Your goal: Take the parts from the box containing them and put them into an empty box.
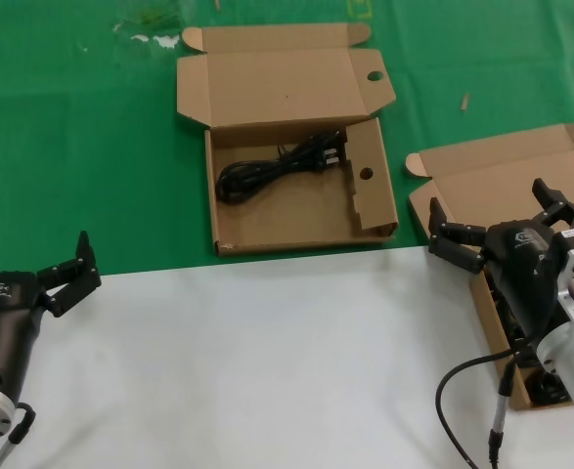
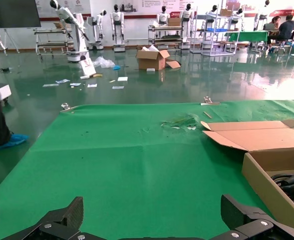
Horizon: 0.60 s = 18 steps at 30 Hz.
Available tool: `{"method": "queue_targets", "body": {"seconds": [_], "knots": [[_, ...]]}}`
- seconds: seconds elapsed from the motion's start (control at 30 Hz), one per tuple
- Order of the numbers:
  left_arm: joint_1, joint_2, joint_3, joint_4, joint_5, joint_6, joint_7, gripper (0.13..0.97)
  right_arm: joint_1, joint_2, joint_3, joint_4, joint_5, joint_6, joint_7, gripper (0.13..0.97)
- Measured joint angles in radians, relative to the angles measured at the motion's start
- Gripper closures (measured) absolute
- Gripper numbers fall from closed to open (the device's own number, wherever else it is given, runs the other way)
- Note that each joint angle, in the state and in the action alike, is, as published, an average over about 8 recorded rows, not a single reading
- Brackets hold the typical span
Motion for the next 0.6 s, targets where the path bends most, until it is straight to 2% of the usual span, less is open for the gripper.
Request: {"method": "queue_targets", "body": {"seconds": [0.6], "knots": [[0.0, 0.0, 0.0, 0.0, 0.0, 0.0, 0.0, 0.132, 0.0, 0.0, 0.0, 0.0, 0.0, 0.0, 0.0, 0.129]]}}
